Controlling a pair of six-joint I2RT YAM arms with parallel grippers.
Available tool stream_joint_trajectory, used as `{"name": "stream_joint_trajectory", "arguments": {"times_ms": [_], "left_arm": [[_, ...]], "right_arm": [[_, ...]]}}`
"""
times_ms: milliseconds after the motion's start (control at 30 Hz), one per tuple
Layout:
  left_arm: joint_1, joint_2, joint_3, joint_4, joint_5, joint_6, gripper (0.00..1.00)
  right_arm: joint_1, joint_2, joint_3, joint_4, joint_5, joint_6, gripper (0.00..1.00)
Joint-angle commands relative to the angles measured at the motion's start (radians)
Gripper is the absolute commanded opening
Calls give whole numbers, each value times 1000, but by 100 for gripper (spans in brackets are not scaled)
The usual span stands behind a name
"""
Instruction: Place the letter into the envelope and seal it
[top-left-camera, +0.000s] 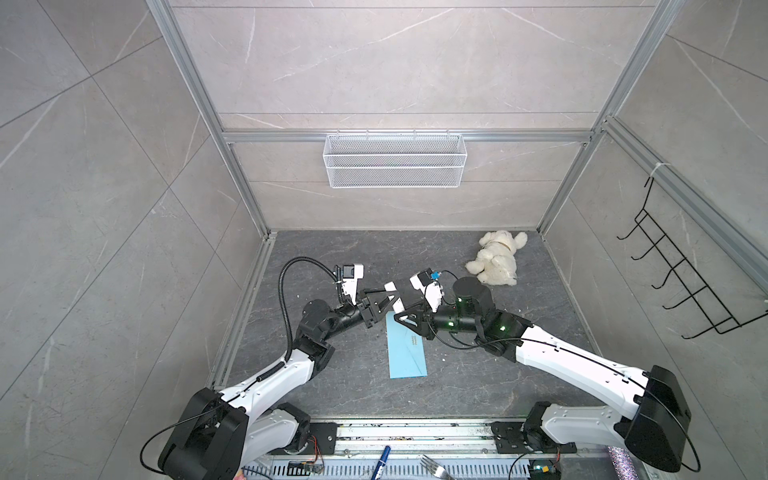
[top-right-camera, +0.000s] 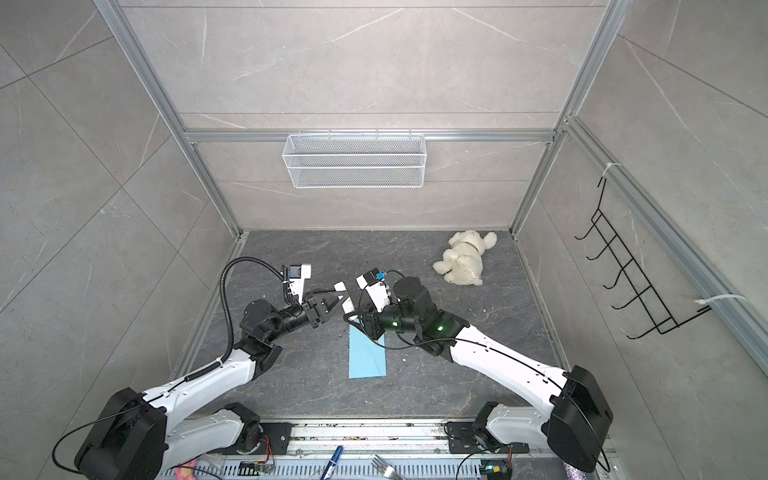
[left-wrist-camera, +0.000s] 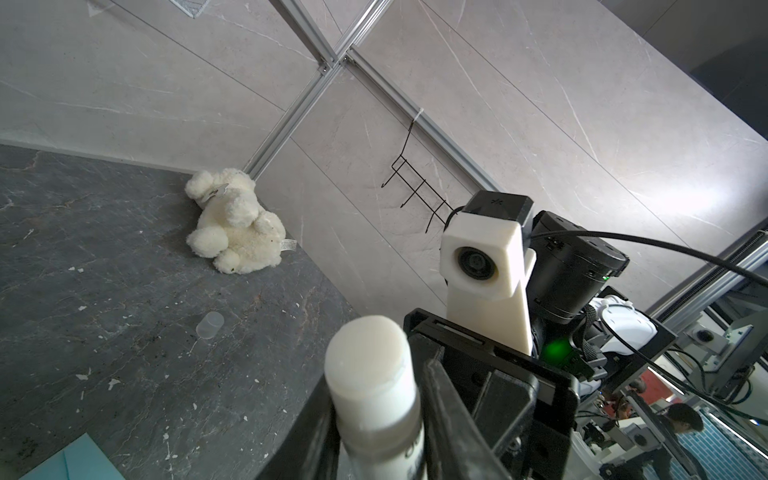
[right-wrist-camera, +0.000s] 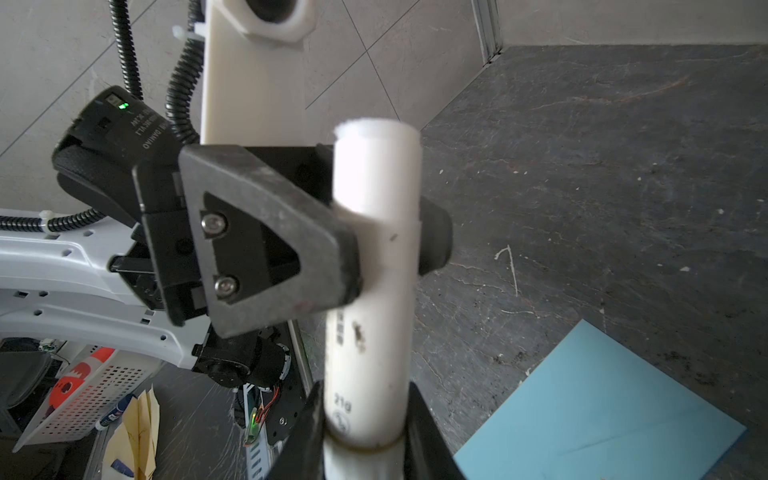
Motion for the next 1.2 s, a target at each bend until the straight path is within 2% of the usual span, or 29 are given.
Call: {"name": "stream_joint_trajectory", "arguments": {"times_ms": [0, 133, 333, 467, 633, 1000, 1167], "left_arm": [[2, -4, 5, 65, -5, 20, 19], [2, -6, -1, 44, -32, 16, 0], [2, -7, -8, 8, -79, 16, 0], [2, -13, -13, -45, -121, 18, 0], [-1, -24, -7, -141, -179, 39, 0], [-18, 4, -6, -162, -215, 38, 0], [-23, 19, 0, -162, -219, 37, 0]], "right_arm": [[-2, 14, 3, 22, 10, 19, 0], [-3, 18, 11, 2, 42, 10, 0], [-1, 12, 20, -37, 109, -6, 0], [7, 13, 42, -95, 208, -25, 0], [60, 33, 105, -216, 456, -65, 0], [219, 137, 245, -384, 1034, -79, 0], [314, 221, 312, -426, 1290, -131, 0]]}}
